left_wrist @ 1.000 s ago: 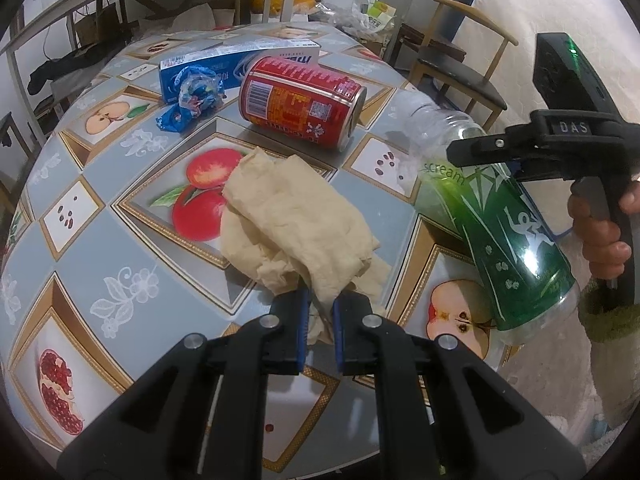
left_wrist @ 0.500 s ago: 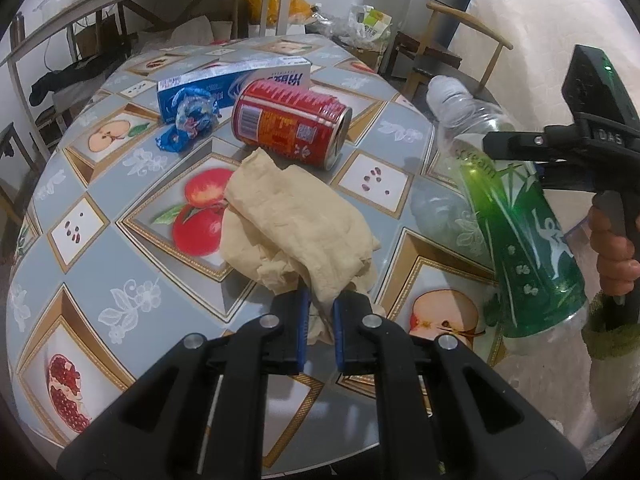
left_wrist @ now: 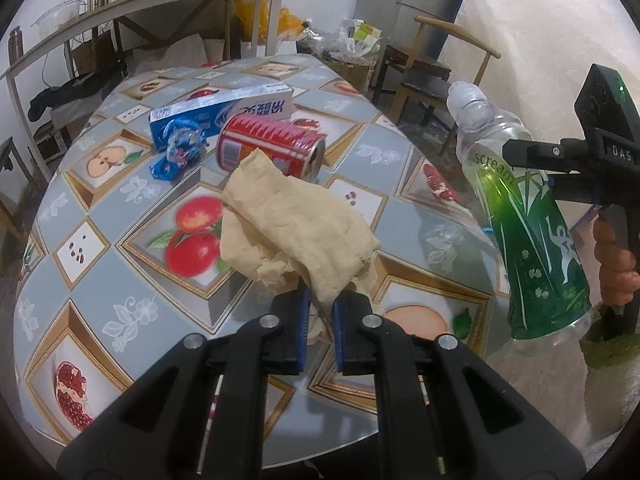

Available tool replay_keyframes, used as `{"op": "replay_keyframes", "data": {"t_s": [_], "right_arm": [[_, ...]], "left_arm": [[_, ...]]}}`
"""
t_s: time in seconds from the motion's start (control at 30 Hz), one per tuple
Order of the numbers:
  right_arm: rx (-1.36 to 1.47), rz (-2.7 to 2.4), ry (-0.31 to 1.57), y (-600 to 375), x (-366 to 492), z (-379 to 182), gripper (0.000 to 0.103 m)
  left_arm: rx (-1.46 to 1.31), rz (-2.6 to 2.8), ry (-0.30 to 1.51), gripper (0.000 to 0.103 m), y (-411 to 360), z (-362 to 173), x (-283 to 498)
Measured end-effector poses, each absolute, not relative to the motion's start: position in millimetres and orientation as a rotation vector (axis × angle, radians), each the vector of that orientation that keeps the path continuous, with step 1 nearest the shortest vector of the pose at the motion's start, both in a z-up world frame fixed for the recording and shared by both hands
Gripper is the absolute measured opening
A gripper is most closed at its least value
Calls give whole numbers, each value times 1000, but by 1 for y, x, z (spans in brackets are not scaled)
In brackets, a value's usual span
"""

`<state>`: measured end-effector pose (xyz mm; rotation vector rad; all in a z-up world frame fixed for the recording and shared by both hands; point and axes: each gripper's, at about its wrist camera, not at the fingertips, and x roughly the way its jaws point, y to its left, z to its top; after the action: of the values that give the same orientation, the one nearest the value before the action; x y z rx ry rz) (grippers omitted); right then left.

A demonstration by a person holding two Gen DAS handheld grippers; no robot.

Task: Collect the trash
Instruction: 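Lift beige cloth with left tool while right tool holds the bottle, then carry cloth and bottle to the blue wastebasket and open both tools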

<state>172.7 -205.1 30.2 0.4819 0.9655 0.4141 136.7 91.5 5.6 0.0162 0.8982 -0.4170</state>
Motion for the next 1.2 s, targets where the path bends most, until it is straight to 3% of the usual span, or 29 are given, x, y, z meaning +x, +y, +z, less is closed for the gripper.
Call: {"op": "replay_keyframes", "data": {"t_s": [0.63, 0.9, 1.2], "right_arm": [[592, 228, 823, -304, 100, 42, 67], [668, -59, 779, -399, 35, 21, 67], [804, -287, 797, -487, -30, -39, 67]], "left_arm": [[74, -649, 864, 9, -7, 35, 140], [142, -922, 934, 9, -116, 36, 146], [232, -1136, 1167, 10, -268, -15, 150]]}}
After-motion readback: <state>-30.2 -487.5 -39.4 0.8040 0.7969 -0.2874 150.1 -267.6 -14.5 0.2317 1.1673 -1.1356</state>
